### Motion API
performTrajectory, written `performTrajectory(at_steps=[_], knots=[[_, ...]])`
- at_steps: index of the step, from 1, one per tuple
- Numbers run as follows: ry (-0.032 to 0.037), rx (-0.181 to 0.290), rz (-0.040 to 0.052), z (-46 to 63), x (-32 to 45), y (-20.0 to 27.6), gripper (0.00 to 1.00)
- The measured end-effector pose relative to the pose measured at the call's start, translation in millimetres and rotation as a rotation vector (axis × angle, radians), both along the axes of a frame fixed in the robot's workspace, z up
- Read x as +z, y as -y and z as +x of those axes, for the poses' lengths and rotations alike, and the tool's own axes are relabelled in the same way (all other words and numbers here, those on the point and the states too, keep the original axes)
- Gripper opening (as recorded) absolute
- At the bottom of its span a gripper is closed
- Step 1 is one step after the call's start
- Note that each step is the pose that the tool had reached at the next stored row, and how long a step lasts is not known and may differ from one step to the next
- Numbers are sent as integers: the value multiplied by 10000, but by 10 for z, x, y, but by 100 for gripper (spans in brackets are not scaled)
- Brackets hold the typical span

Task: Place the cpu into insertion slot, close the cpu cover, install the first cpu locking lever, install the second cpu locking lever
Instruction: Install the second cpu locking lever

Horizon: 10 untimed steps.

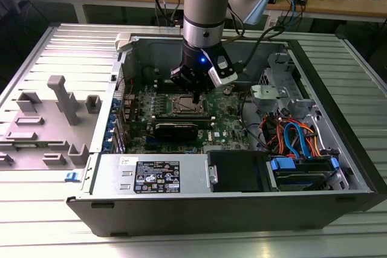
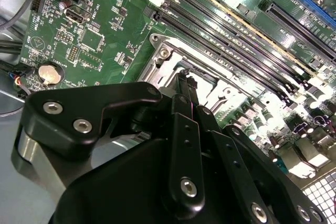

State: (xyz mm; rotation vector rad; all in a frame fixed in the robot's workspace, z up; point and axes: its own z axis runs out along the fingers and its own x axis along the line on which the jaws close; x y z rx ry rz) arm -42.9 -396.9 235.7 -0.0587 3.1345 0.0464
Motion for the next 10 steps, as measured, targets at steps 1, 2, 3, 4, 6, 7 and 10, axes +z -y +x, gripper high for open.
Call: performTrajectory(at_steps=[1,2,3,4,6,7,10], knots=[[0,0,0,0,0,0,11],[0,0,0,0,0,0,11],[0,0,-1,0,0,0,11],[0,0,-2,0,0,0,11],[-26,-1,-4,-1,19,0,11],[-33,2,-1,1,32,9,11],[-33,-1,-1,0,32,40,11]])
